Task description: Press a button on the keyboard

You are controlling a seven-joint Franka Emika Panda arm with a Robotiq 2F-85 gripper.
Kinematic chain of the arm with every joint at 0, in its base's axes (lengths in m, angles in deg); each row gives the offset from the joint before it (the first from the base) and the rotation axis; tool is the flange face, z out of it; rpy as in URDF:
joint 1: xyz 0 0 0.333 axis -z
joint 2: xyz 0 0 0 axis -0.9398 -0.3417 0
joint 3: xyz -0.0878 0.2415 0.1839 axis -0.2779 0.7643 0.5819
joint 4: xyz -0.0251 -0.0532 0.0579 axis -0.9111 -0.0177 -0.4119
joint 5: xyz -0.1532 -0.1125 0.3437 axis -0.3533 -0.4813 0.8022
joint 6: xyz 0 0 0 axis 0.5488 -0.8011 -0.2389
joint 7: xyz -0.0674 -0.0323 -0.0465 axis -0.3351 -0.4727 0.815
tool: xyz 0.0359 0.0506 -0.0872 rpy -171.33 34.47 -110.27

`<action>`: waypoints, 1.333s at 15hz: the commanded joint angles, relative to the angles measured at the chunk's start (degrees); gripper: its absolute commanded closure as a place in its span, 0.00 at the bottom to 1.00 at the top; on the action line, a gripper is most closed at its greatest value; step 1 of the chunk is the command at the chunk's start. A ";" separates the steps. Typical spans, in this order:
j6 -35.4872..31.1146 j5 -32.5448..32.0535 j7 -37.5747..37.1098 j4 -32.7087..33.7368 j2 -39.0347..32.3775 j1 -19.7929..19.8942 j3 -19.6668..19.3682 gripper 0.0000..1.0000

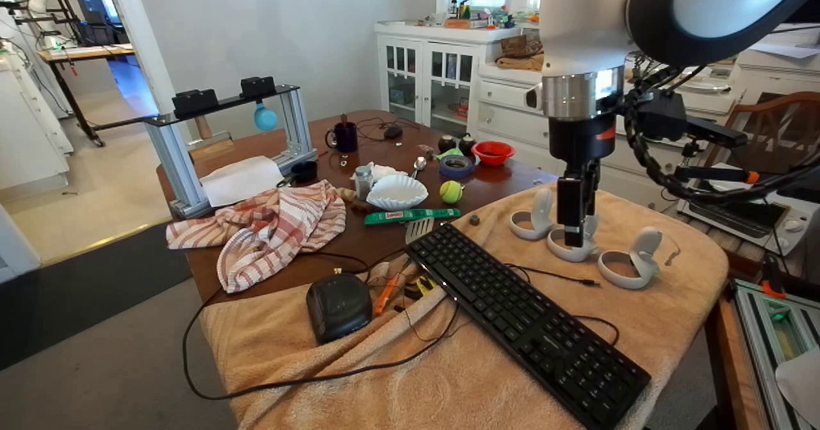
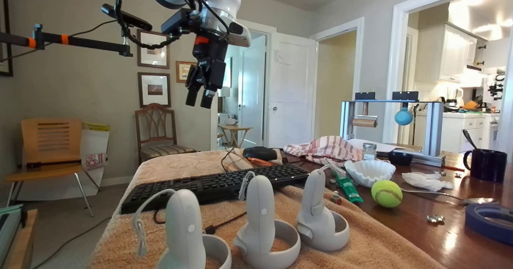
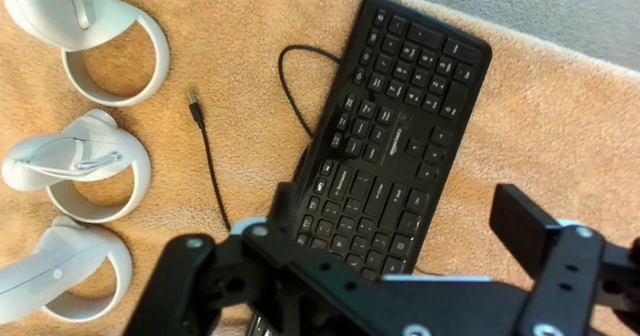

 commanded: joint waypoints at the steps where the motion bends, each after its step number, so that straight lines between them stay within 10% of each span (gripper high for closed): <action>1: -7.01 0.58 -4.38 2.34 -6.12 2.56 -1.86 0.25; 7: -26.79 -8.34 -18.44 3.35 -13.14 5.39 -3.05 0.67; 11: -35.10 -25.93 -35.62 3.91 -16.45 5.53 -4.57 0.98; 20: -40.18 -54.08 -67.96 10.46 -25.40 3.48 -8.53 1.00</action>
